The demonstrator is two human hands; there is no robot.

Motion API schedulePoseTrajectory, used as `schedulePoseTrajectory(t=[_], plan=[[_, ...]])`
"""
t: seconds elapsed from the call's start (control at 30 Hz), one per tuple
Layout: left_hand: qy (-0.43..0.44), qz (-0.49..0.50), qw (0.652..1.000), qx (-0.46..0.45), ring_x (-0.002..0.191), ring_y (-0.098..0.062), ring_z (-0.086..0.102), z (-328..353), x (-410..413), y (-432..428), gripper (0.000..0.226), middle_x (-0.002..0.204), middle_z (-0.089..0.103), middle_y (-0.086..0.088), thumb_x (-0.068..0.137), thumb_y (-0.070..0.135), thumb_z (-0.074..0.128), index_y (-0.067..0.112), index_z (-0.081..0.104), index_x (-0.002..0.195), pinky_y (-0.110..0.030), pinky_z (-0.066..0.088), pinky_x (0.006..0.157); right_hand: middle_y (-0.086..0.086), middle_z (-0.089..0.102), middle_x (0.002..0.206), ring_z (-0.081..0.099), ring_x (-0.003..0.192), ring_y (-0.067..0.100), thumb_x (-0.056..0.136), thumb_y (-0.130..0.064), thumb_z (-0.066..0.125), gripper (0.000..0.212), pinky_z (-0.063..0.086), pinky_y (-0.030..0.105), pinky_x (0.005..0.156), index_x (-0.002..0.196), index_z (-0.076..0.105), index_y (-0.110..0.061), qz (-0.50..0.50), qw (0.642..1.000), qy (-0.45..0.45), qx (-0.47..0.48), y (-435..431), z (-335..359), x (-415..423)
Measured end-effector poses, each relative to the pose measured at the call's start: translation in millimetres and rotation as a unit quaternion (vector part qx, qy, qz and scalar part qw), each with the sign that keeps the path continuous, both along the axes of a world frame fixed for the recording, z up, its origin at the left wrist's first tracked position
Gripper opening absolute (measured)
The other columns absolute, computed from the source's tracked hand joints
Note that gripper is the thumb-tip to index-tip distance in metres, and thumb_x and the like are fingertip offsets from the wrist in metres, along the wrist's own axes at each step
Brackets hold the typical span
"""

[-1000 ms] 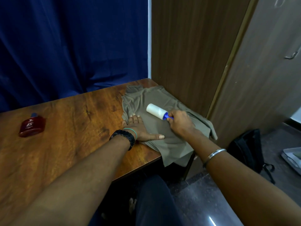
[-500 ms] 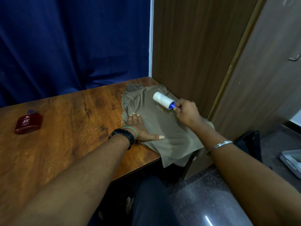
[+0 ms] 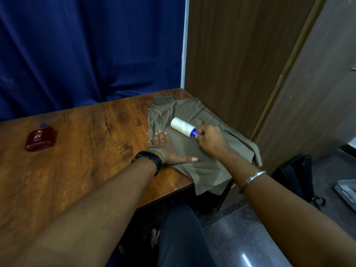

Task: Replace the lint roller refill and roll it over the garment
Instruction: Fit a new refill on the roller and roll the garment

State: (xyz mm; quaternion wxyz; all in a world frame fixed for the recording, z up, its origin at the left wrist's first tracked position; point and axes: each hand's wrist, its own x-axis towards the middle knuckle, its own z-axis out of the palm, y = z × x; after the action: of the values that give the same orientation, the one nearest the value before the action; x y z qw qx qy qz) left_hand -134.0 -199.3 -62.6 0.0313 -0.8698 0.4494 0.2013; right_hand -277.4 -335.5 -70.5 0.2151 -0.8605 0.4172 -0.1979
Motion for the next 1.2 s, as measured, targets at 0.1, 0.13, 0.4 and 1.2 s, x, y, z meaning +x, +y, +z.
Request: schedulePoseTrajectory(t=[0.1,0.13,0.4,1.2], plan=[[-0.001,0.000,1.000,0.015,0.166,-0.033,-0.018,1.4,1.4,-1.9,0.179,0.178,-0.023,-0.015,0.037,0.117,0.041,0.010,-0.019,0.168,-0.059,-0.003,0.132,0.023,0.075,0.112,0.070,0.110,0.042,0.094,-0.023,0.071,0.002,0.056,0.041,0.089,0.094,0.071,-0.021,-0.026,0.999,0.015,-0.014,-21.7,7.0,-0.5],[-0.001,0.000,1.000,0.019,0.166,-0.033,-0.018,1.4,1.7,-2.7,0.180,0.178,-0.023,-0.015,0.037,0.117,0.041,0.010,-0.019,0.168,-0.060,-0.002,0.132,0.024,0.075,0.113,0.070,0.111,0.043,0.094,-0.023,0.071,0.005,0.056,0.041,0.089,0.096,0.072,-0.019,-0.037,0.999,0.020,-0.017,-28.9,8.4,-1.5],[-0.004,0.000,1.000,0.028,0.165,-0.034,-0.019,-1.7,3.8,-5.7,0.180,0.177,-0.025,-0.015,0.036,0.118,0.041,0.011,-0.020,0.167,-0.063,-0.002,0.131,0.024,0.073,0.118,0.067,0.114,0.045,0.096,-0.019,0.069,0.007,0.054,0.039,0.096,0.094,0.073,-0.014,-0.075,0.997,-0.021,0.018,-48.8,18.9,-7.4],[-0.015,-0.013,1.000,-0.011,0.166,-0.031,-0.016,-4.9,4.1,6.0,0.176,0.179,-0.019,-0.013,0.038,0.119,0.032,0.012,-0.015,0.169,-0.065,-0.006,0.130,0.024,0.073,0.115,0.068,0.113,0.046,0.094,-0.021,0.068,0.010,0.056,0.045,0.088,0.099,0.071,-0.013,-0.082,0.996,0.000,-0.018,5.6,5.7,-53.6]])
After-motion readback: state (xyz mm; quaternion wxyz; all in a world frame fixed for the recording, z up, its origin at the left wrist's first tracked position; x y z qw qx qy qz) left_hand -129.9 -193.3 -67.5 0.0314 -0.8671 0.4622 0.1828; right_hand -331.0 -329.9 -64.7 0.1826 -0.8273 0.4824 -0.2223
